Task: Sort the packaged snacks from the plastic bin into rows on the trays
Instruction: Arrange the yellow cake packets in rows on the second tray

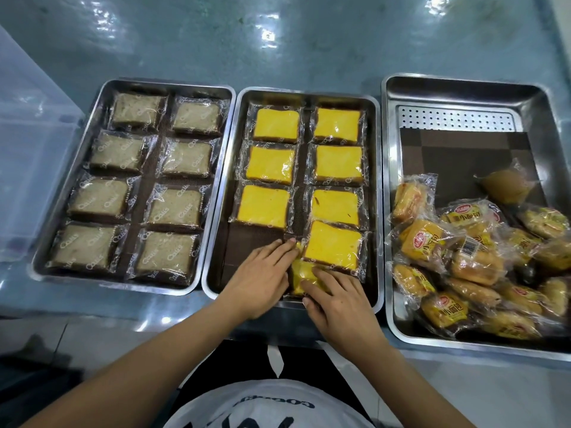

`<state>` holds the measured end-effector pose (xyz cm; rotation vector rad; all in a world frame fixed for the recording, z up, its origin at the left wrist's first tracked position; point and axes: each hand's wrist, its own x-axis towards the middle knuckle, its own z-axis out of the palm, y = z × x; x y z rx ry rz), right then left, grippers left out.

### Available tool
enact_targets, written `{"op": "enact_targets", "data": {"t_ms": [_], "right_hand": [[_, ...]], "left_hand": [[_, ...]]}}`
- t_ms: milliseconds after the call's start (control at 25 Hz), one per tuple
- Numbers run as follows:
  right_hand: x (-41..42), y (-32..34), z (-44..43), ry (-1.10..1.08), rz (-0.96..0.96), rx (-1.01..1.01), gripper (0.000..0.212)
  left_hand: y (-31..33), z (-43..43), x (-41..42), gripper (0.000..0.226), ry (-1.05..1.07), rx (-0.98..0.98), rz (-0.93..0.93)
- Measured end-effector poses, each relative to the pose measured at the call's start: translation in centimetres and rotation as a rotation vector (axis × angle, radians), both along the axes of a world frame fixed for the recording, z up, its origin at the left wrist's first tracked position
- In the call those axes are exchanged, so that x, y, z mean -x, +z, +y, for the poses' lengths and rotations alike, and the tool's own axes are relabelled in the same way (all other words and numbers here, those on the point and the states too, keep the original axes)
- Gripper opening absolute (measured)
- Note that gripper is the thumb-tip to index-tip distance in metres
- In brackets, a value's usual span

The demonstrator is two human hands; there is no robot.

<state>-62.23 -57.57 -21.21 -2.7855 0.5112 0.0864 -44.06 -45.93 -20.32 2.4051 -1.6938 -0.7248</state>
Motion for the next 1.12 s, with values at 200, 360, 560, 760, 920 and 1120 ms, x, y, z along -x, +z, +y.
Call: {"op": "enact_targets", "data": {"t_ms": [200,360,560,760,920,1120], "right_hand": [[-0.8,0.3,0.2,-0.089,-0.03,0.007,0.045],[-1.5,0.4,0.7,-0.139,-0.064,0.057,0.049],[-1.5,0.5,1.0,-0.092,-0.121,0.107,0.036],[-2.1,0.1,1.3,-0.062,-0.131,0.041,0.03],[-2.3,0.2,0.8,-0.027,-0.138,0.039,0.025],[-2.0,-0.4,0.2,-0.067,-0.106,0.048,0.013]], "left_hand": [[0.1,0.8,-0.2,0.053,0.01,0.002,-0.039],[0.5,2.1,-0.1,0.054,-0.018,-0.027,-0.099],[0.9,4.2,0.8,0.051,0.047,-0.037,-0.167],[1.2,5.5,1.7,0.046,0.107,-0.02,-0.146],[1.3,6.0,1.7,0.045,0.053,0.005,0.016],[1.6,4.0,-0.2,0.037,0.103,0.045,-0.075]]}}
